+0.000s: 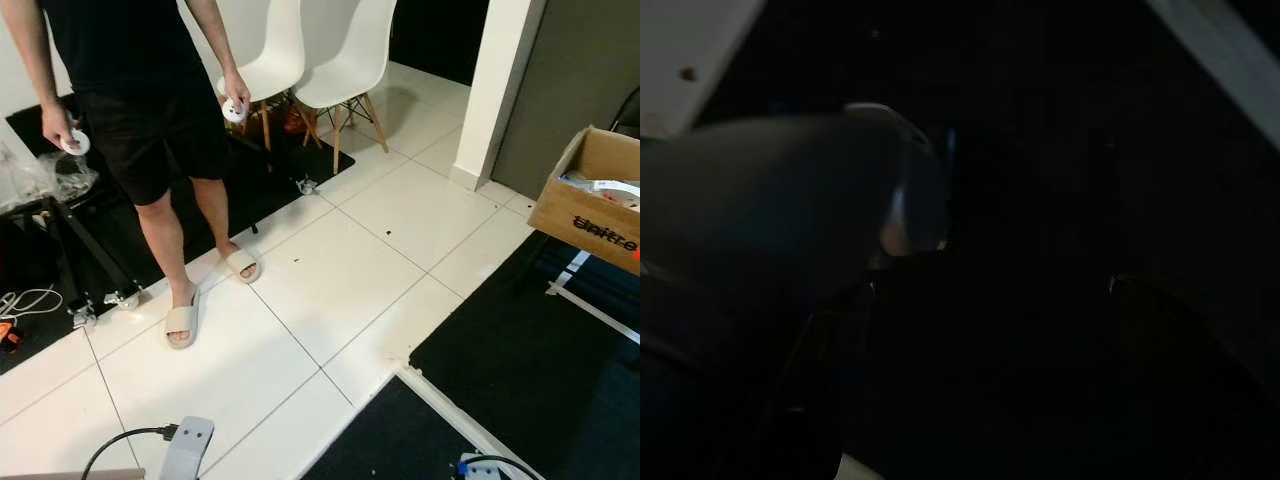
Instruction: Picking trash to rubbish bin
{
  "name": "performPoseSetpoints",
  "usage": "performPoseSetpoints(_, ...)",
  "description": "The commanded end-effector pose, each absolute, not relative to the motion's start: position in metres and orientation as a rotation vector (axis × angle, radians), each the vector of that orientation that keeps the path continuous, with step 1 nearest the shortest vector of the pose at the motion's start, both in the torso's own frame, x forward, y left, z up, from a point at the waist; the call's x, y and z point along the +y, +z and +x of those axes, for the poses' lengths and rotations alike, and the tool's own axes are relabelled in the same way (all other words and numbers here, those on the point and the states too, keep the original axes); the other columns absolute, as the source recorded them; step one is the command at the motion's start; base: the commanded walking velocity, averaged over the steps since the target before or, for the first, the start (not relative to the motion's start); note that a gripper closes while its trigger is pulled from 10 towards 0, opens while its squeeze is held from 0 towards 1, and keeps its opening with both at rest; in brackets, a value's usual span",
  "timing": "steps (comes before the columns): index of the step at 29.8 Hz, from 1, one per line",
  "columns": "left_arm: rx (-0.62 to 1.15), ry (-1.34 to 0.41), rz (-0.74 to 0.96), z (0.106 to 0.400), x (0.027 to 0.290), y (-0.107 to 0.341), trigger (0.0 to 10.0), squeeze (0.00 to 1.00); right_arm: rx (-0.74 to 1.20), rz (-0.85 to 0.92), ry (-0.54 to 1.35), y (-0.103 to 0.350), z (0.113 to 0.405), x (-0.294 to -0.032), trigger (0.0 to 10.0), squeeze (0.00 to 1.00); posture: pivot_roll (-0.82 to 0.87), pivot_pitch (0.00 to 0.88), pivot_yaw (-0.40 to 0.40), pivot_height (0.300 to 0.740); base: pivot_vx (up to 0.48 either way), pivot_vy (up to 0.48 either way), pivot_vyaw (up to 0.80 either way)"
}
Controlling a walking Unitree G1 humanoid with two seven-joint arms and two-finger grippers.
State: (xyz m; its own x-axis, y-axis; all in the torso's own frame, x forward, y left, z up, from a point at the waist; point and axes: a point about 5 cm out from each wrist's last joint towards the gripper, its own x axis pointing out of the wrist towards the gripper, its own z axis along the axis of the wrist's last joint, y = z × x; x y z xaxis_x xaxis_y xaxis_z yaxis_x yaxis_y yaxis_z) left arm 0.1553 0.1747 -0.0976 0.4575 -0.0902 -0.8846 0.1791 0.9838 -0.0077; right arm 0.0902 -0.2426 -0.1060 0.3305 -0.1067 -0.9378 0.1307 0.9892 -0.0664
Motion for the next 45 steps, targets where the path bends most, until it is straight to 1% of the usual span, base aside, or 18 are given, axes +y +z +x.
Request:
performPoseSetpoints(1,1.092,-0.158,0.107,0.154,0.180,-0.098,10.0,0.00,1.220,0.038,-0.149,-0.107,0.094,-0.236,10.0,0.00,-0.09,0.043,0.051,0.740,0.000,0.000,0.72)
performPoseSetpoints(9,1.069,-0.042,0.098,0.160,0.192,-0.094,10.0,0.00,1.216,0.032,-0.144,-0.106,0.095,-0.237,10.0,0.00,-0.09,0.045,0.046,0.740,0.000,0.000,0.72)
performPoseSetpoints(10,1.039,0.001,0.014,0.165,0.193,-0.092,10.0,0.00,1.216,0.028,-0.141,-0.106,0.095,-0.237,10.0,0.00,-0.09,0.045,0.046,0.740,0.000,0.000,0.72)
performPoseSetpoints(12,1.019,0.014,-0.017,0.168,0.193,-0.090,10.0,0.00,1.217,0.027,-0.141,-0.106,0.095,-0.237,10.0,0.00,-0.08,0.047,0.046,0.740,0.000,0.000,0.72)
performPoseSetpoints(15,0.838,0.021,-0.349,0.201,0.182,-0.073,10.0,0.00,1.218,0.025,-0.140,-0.106,0.094,-0.238,10.0,0.00,-0.08,0.049,0.046,0.740,0.000,0.000,0.72)
performPoseSetpoints(17,0.704,-0.110,-0.497,0.225,0.170,-0.056,10.0,0.00,1.221,0.021,-0.136,-0.106,0.094,-0.238,10.0,0.00,-0.08,0.051,0.041,0.740,0.000,0.000,0.72)
performPoseSetpoints(18,0.704,-0.110,-0.497,0.225,0.170,-0.056,10.0,0.00,1.221,0.021,-0.136,-0.106,0.094,-0.238,10.0,0.00,-0.08,0.051,0.041,0.740,0.000,0.000,0.72)
performPoseSetpoints(22,0.477,-0.442,-0.688,0.259,0.150,-0.020,10.0,0.00,1.222,0.016,-0.133,-0.106,0.094,-0.239,10.0,0.00,-0.08,0.052,0.032,0.740,0.000,0.000,0.72)
performPoseSetpoints(25,0.395,-0.569,-0.755,0.268,0.146,-0.006,10.0,0.00,1.220,0.014,-0.133,-0.106,0.095,-0.240,10.0,0.00,-0.08,0.052,0.032,0.740,0.000,0.000,0.72)
performPoseSetpoints(26,0.309,-0.719,-0.798,0.276,0.141,0.012,10.0,0.00,1.217,0.011,-0.133,-0.105,0.096,-0.241,10.0,0.00,-0.08,0.052,0.032,0.740,0.000,0.000,0.71)
performPoseSetpoints(27,0.309,-0.719,-0.798,0.276,0.141,0.012,10.0,0.00,1.217,0.011,-0.133,-0.105,0.096,-0.241,10.0,0.00,-0.08,0.052,0.032,0.740,0.000,0.000,0.71)
performPoseSetpoints(30,0.152,-0.967,-0.869,0.287,0.129,0.041,10.0,0.00,1.214,0.010,-0.131,-0.105,0.097,-0.242,10.0,0.00,-0.08,0.048,0.031,0.740,0.000,0.000,0.72)
performPoseSetpoints(32,0.125,-1.001,-0.880,0.288,0.128,0.046,10.0,0.00,1.214,0.011,-0.131,-0.105,0.097,-0.242,10.0,0.00,-0.08,0.048,0.031,0.740,0.000,0.000,0.72)
performPoseSetpoints(35,-0.016,-1.012,-0.914,0.302,0.125,0.070,10.0,0.00,1.213,0.010,-0.130,-0.105,0.097,-0.242,10.0,0.00,-0.08,0.042,0.031,0.740,0.000,0.000,0.72)
performPoseSetpoints(38,-0.264,-0.803,-0.970,0.336,0.136,0.116,10.0,0.00,1.213,0.008,-0.128,-0.104,0.098,-0.242,10.0,0.00,-0.09,0.033,0.029,0.740,0.000,0.000,0.72)
performPoseSetpoints(40,-0.302,-0.741,-0.997,0.343,0.141,0.124,10.0,0.00,1.213,0.007,-0.128,-0.104,0.098,-0.242,10.0,0.00,-0.09,0.033,0.029,0.740,0.000,0.000,0.72)
performPoseSetpoints(41,-0.353,-0.558,-0.995,0.359,0.159,0.140,10.0,0.00,1.213,0.005,-0.127,-0.104,0.098,-0.243,10.0,0.00,-0.09,0.026,0.028,0.740,0.000,0.000,0.72)
performPoseSetpoints(45,-0.366,-0.456,-0.953,0.366,0.167,0.148,10.0,0.00,1.213,0.003,-0.126,-0.104,0.098,-0.244,10.0,0.00,-0.09,0.026,0.028,0.740,0.000,0.000,0.72)
